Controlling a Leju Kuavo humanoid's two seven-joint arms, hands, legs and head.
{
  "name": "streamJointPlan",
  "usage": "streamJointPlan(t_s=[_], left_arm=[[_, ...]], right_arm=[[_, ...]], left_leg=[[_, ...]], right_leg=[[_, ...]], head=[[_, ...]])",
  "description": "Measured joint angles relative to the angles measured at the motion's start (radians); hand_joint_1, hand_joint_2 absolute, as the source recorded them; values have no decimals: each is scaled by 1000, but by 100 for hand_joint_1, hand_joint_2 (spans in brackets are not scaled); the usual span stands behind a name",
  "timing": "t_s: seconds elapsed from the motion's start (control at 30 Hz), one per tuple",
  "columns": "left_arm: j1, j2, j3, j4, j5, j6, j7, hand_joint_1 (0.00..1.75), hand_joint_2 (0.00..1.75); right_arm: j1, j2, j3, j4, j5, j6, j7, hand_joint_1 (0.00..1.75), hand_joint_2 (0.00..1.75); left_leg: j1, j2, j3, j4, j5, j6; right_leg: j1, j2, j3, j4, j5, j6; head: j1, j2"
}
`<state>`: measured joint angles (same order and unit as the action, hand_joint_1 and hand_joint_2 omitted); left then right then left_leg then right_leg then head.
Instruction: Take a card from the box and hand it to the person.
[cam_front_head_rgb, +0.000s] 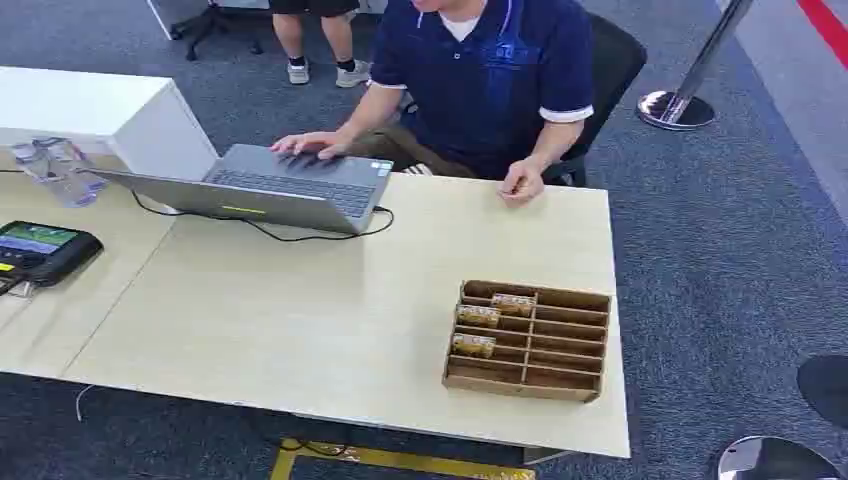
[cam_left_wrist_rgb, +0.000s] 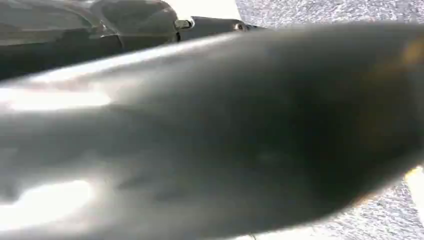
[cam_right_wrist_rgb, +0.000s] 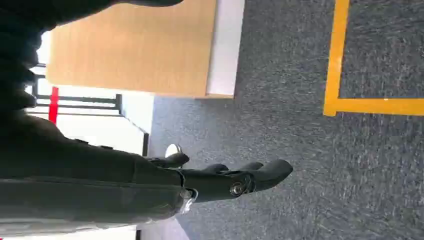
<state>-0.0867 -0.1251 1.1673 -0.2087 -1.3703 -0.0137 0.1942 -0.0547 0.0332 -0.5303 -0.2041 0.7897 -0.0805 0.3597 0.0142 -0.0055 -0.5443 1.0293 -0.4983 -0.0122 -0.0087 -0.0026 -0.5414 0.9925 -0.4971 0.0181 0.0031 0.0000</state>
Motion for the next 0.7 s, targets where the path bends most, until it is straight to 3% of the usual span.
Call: streamJointPlan(t_s=[0.17, 0.33, 0.43, 0.53, 0.6, 0.63, 0.7], left_arm=[[0, 0, 0, 0, -5, 0, 0, 0, 0], [0, 0, 0, 0, -4, 0, 0, 0, 0], [1, -2, 0, 0, 6, 8, 2, 0, 0], [0, -8, 0, 0, 10, 18, 15, 0, 0], [0, -11, 0, 0, 13, 24, 20, 0, 0], [1, -13, 0, 0, 14, 26, 22, 0, 0], [1, -14, 0, 0, 15, 26, 23, 0, 0]], right_arm=[[0, -1, -10, 0, -2, -32, -34, 0, 175], [-2, -21, -32, 0, -25, -102, -147, 0, 175], [-18, -56, -55, -3, -29, -232, -308, 0, 175], [-57, -100, -57, -35, 7, -441, -500, 0, 175], [-76, -122, -56, -96, 50, -547, -565, 0, 175], [-77, -127, -56, -147, 74, -570, -564, 0, 175], [-60, -124, -47, -287, 146, -519, -490, 0, 175]], left_leg=[[0, 0, 0, 0, 0, 0], [0, 0, 0, 0, 0, 0], [-1, 0, -2, 0, 0, 0], [-2, 1, -1, 0, 1, 1], [-3, 1, 1, 0, 1, 2], [-3, 0, 1, 1, 1, 2], [-2, 0, 1, 1, 1, 2]], right_leg=[[0, 0, 0, 0, 0, 0], [0, 0, 0, 0, 0, 0], [-1, 0, 1, 0, 0, 1], [-2, 1, 1, 0, 1, 1], [-3, 1, 1, 0, 2, 2], [-3, 0, 1, 0, 2, 2], [-3, 0, 1, 0, 2, 2]], head=[[0, 0], [0, 0], [0, 0], [0, 0], [0, 0], [0, 0], [0, 0]])
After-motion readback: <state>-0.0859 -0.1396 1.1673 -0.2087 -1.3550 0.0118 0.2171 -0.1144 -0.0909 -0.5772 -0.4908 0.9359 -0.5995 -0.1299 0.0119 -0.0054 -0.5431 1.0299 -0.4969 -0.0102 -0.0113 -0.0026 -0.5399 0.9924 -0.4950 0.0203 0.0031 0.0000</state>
